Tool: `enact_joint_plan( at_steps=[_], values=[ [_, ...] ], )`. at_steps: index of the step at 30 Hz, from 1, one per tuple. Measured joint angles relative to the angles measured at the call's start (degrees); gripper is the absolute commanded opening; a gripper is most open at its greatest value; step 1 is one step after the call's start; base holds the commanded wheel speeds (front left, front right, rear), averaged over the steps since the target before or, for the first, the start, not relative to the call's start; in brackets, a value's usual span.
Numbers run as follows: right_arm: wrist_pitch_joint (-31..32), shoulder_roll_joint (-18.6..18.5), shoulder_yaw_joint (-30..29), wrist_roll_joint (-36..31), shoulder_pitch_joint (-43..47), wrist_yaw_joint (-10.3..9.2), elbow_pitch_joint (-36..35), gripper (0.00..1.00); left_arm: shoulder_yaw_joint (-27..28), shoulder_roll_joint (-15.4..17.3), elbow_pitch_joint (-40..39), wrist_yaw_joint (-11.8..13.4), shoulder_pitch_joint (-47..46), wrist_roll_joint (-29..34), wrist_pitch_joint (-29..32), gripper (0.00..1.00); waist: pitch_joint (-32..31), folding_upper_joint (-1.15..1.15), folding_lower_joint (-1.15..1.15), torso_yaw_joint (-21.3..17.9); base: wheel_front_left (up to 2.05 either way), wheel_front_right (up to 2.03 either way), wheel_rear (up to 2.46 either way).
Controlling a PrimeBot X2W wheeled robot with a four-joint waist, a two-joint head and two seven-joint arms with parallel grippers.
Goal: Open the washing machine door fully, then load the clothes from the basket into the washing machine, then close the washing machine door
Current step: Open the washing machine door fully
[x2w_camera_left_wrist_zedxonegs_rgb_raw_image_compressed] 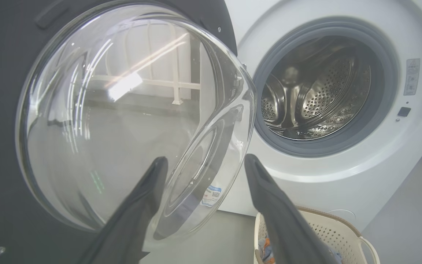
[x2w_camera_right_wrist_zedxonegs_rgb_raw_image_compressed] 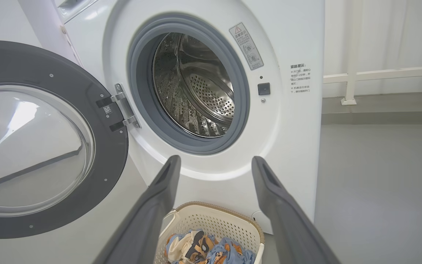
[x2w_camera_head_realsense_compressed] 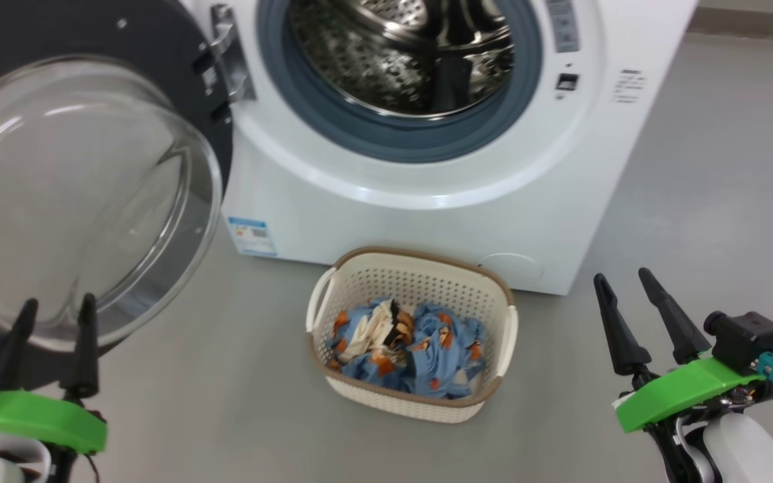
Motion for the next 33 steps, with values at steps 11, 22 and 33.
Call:
enact_joint_plan(
  at_steps=[11,22,33],
  values=[
    [0.0,-1.6,1.9,0.5,1.0,0.0,0.0,1.0,-1.1,-1.2,-14.0,7.1,9.0,0.0,1.5,1.0,-3.0,0.0,0.0,-6.7,0.0,0.0,0.0],
    [0.0,-2.9,2.7,1.5,1.0,0.0,-1.1,1.0,-2.2,-2.4,-19.0,9.1,11.7,0.0,2.0,1.0,-3.9,0.0,0.01,-12.7,0.0,0.0,0.0],
    [0.0,-4.3,2.4,1.5,1.0,0.0,-1.9,1.0,-2.6,-4.0,-19.3,9.5,12.6,0.0,1.7,1.0,-4.6,0.0,0.01,-15.8,0.0,0.0,0.0]
  ],
)
